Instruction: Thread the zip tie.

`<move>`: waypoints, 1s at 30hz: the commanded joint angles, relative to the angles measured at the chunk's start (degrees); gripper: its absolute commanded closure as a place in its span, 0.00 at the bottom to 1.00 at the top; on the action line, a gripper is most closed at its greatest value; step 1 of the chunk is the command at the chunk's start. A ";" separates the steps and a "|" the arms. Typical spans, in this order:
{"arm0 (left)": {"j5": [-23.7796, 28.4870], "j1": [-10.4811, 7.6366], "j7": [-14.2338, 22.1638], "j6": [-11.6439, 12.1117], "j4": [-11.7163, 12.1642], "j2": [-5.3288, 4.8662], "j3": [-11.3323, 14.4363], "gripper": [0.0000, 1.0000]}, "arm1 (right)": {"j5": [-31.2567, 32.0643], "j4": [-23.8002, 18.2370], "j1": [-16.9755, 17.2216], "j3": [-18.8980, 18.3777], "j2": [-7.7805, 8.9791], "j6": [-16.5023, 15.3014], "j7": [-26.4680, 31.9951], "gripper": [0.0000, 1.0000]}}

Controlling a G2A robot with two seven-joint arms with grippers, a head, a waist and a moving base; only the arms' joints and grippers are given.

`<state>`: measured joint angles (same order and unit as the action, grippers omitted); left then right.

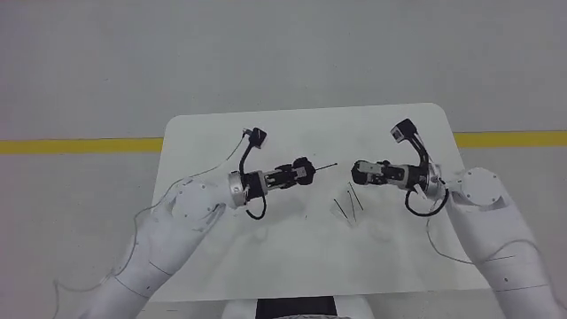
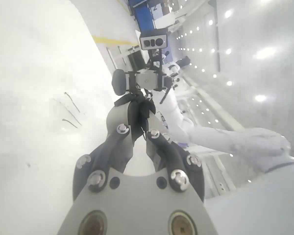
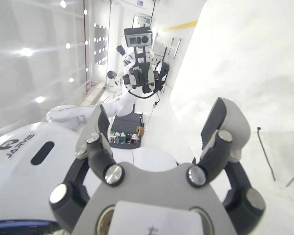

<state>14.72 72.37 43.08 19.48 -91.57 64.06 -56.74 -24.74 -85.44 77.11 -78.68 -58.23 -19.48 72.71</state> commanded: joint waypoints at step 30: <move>23.17 -4.14 16.52 -1.84 11.03 1.60 3.18 1.00 | -23.51 7.16 -5.68 10.86 -0.35 4.15 6.28 0.00</move>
<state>37.88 68.24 59.59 17.64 -80.54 65.66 -53.56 -48.28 -77.99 71.30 -67.90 -58.55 -15.44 79.58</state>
